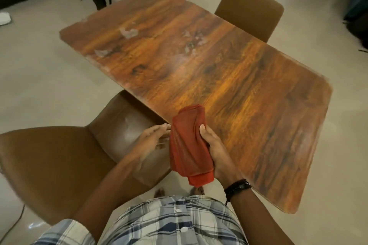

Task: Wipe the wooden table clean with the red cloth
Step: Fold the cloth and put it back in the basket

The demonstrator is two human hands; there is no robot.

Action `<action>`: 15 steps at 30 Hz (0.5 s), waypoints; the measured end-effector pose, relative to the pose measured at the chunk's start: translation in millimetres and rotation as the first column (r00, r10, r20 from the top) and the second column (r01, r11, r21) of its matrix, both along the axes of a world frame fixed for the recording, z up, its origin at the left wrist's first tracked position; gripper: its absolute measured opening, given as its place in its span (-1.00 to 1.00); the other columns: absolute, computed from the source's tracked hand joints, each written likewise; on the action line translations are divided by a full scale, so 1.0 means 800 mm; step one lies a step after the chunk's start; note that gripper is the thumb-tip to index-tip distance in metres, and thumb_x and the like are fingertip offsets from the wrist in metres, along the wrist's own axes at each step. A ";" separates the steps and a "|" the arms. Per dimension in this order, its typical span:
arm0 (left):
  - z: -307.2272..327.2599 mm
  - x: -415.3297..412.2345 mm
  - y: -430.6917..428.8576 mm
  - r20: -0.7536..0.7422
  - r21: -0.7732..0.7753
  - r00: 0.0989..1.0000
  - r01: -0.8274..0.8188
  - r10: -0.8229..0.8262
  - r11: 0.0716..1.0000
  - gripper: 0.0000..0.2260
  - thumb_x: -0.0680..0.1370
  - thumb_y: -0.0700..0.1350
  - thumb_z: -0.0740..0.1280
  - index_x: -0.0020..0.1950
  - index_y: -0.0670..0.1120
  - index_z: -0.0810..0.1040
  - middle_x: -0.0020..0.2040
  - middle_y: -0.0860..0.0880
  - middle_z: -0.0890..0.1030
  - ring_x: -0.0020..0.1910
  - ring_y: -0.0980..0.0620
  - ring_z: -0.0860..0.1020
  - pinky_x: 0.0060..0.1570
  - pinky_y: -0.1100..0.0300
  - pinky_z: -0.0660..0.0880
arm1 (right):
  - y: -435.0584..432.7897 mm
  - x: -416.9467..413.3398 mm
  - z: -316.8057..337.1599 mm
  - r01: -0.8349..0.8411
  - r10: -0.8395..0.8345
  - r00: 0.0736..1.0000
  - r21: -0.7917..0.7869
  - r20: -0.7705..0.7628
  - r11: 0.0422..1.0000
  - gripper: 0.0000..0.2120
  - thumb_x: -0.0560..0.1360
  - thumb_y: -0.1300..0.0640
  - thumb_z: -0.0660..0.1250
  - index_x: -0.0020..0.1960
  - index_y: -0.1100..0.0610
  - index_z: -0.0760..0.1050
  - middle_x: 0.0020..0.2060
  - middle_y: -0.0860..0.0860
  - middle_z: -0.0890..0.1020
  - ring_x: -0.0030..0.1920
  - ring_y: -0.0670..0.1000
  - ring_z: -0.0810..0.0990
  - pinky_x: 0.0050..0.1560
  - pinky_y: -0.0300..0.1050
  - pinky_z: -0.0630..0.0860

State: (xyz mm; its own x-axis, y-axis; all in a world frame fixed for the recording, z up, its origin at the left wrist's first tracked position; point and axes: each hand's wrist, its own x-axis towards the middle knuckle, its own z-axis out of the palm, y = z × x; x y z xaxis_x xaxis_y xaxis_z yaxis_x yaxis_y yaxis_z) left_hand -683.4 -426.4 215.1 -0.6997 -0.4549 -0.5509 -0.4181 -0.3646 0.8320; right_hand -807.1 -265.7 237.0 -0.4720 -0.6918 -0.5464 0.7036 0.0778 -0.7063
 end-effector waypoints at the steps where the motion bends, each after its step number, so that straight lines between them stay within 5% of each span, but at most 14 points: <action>1: 0.004 0.003 -0.004 -0.023 0.088 0.999 -0.024 0.026 0.996 -0.71 0.64 0.12 0.23 0.02 0.08 0.73 -0.03 0.05 0.74 -0.03 0.07 0.70 0.06 0.11 0.58 | -0.003 0.001 0.002 -0.023 0.023 1.000 -0.008 0.003 1.000 -0.60 0.57 -0.04 0.31 0.37 0.08 0.49 0.23 0.14 0.64 0.21 0.17 0.63 0.12 0.03 0.61; 4: 0.015 0.010 -0.016 -0.110 0.264 0.983 -0.112 0.145 0.958 -0.70 0.49 0.20 0.35 -0.05 0.03 0.76 -0.11 -0.01 0.71 -0.17 0.06 0.68 -0.10 0.16 0.63 | -0.009 -0.002 0.004 -0.085 0.085 0.996 -0.030 -0.006 0.996 -0.59 0.55 0.01 0.35 0.36 0.13 0.48 0.23 0.16 0.63 0.17 0.16 0.65 0.08 0.00 0.62; 8: 0.021 0.013 -0.022 -0.211 0.309 0.960 -0.115 0.186 0.944 -0.62 0.35 0.24 0.52 -0.02 0.00 0.74 -0.12 -0.02 0.68 -0.18 0.06 0.65 -0.09 0.15 0.61 | -0.016 -0.022 0.004 -0.172 0.166 0.982 -0.071 -0.087 0.983 -0.68 0.53 0.08 0.37 0.26 0.12 0.53 0.16 0.12 0.65 0.11 0.08 0.66 0.08 -0.04 0.62; 13: 0.045 0.001 -0.010 -0.183 0.116 0.967 -0.158 0.178 0.981 -0.70 0.38 0.17 0.50 -0.06 -0.02 0.70 -0.15 -0.09 0.65 -0.19 0.01 0.61 -0.09 0.13 0.57 | -0.036 -0.048 0.002 -0.229 0.252 0.904 0.108 -0.344 0.967 -0.80 0.57 0.10 0.37 0.18 0.03 0.51 0.02 -0.02 0.72 0.03 -0.01 0.68 -0.06 -0.17 0.62; 15: 0.055 -0.008 -0.004 -0.180 0.054 0.957 -0.223 0.229 0.973 -0.76 0.45 0.11 0.45 -0.09 -0.06 0.66 -0.19 -0.14 0.63 -0.21 -0.05 0.59 -0.09 0.07 0.57 | -0.045 -0.052 -0.001 -0.188 0.253 0.848 0.183 -0.465 0.965 -0.86 0.57 0.05 0.38 0.10 0.03 0.49 0.00 -0.01 0.72 0.08 0.02 0.67 0.04 -0.11 0.63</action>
